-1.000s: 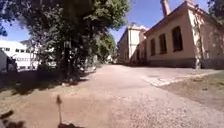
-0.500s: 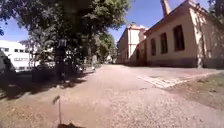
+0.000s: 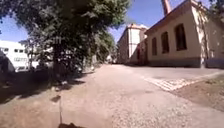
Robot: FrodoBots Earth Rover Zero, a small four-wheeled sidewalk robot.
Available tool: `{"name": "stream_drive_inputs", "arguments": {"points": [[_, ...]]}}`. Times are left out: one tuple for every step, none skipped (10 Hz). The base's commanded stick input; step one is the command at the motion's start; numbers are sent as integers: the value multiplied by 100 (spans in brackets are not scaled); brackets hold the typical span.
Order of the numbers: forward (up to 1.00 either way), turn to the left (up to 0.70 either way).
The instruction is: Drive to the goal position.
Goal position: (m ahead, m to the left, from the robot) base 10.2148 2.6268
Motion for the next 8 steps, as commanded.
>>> {"name": "stream_drive_inputs", "arguments": {"points": [[60, 0], [60, 0], [60, 0], [60, 0], [60, 0], [60, 0], [60, 0], [60, 0]]}}
